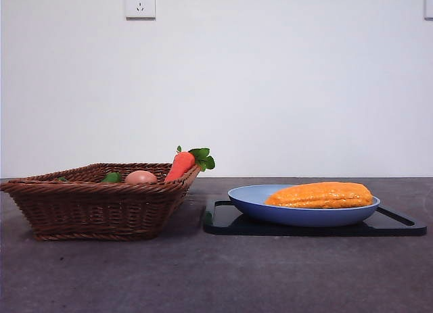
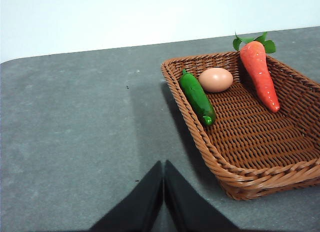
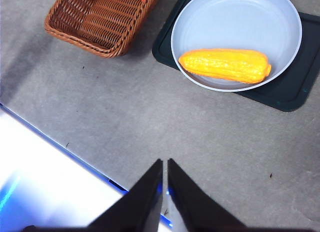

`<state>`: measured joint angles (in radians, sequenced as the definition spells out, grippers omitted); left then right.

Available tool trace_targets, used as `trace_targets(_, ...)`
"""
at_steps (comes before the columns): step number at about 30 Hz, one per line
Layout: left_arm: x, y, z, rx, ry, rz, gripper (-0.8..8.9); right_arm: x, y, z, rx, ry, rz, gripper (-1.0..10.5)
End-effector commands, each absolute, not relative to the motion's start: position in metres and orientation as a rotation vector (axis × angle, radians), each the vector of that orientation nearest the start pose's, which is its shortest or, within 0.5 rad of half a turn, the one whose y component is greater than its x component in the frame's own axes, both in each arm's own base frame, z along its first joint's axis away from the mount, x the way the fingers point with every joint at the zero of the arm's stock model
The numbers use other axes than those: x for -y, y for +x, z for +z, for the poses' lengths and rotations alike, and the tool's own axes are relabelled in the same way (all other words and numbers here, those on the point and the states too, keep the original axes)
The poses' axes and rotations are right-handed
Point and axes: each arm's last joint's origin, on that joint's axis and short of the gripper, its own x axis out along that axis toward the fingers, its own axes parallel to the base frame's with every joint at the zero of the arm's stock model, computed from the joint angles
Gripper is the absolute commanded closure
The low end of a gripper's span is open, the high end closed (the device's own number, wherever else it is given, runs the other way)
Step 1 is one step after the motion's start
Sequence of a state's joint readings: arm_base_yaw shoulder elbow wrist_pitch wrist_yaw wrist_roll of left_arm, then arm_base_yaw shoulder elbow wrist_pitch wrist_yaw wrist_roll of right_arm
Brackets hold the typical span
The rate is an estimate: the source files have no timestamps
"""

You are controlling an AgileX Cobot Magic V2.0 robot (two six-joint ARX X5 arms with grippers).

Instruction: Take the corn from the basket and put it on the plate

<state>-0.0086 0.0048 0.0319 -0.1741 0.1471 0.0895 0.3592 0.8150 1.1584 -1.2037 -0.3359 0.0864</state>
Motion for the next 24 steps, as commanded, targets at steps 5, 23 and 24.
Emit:
trace_targets(5, 0.005, 0.095, 0.148, -0.176, 0.072, -0.160, 8.07, -0.049, 0.103, 0.365, -0.890, 0.074, 0.611, 9.4)
trace_targets(23, 0.005, 0.095, 0.148, -0.176, 0.072, -0.160, 8.07, -0.009, 0.111, 0.310, -0.136, -0.039, 0.336, 9.4)
trace_targets(24, 0.005, 0.095, 0.148, -0.176, 0.072, -0.160, 8.07, -0.008, 0.109, 0.300, -0.108, -0.044, 0.322, 9.4)
